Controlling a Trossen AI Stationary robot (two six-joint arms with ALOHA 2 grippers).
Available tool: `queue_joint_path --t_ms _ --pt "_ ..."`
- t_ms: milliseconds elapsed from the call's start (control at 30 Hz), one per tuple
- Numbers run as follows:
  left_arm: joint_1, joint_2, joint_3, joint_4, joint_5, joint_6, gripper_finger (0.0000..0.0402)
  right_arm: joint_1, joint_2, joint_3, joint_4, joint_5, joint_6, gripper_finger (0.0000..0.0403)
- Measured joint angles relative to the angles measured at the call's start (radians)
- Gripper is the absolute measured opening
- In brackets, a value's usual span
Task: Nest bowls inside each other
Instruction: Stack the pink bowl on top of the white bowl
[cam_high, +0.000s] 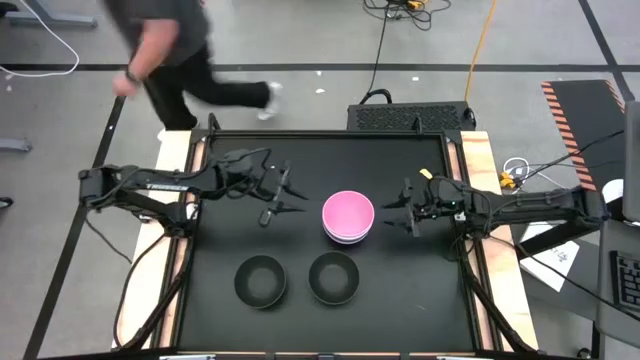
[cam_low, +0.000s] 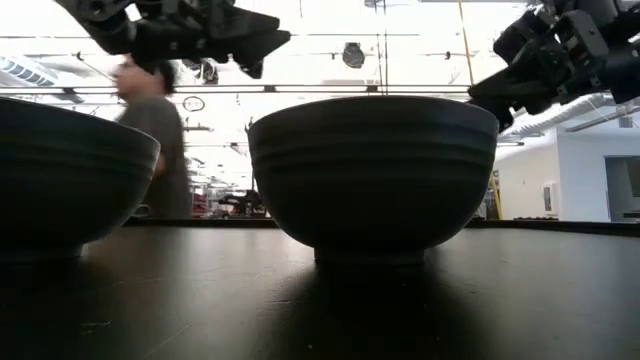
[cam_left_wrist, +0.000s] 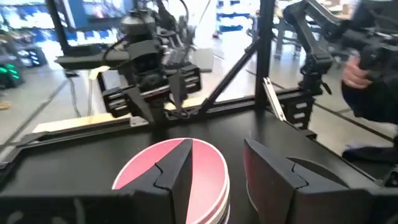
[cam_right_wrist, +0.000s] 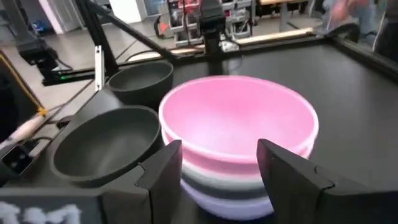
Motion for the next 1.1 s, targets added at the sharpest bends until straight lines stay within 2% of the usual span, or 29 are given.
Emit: queue_joint_path --t_ms 100,267,367,533,900,1000,1100 --pt "-0.001 -0.044 -0.068 0.046 -0.016 -0.026 0.0145 0.055 0.071 0.027 0.053 0.039 -0.018 0.0199" --pt "-0.002 -0.089 -0.151 0.109 -0.038 -0.054 0.0145 0.112 0.187 0.066 0.099 0.043 -0.023 0.0199" --pt "-0.001 -0.114 -0.173 0.113 -0.050 -0.062 0.0145 0.131 0.243 0.079 0.094 0.086 -0.024 0.0199" --pt "-0.001 -0.150 -0.186 0.114 -0.050 -0.095 0.0145 0.134 0.291 0.089 0.100 0.091 -0.011 0.0199" --pt "-0.002 -0.161 -0.187 0.100 -0.049 -0.102 0.0145 0.133 0.290 0.089 0.125 0.091 -0.015 0.0199" --pt "-0.002 -0.161 -0.187 0.097 -0.048 -0.102 0.0145 0.133 0.258 0.089 0.149 0.091 -0.034 0.0199" --pt "-0.002 -0.161 -0.187 0.072 -0.048 -0.084 0.0145 0.133 0.198 0.109 0.083 0.092 -0.063 0.0199"
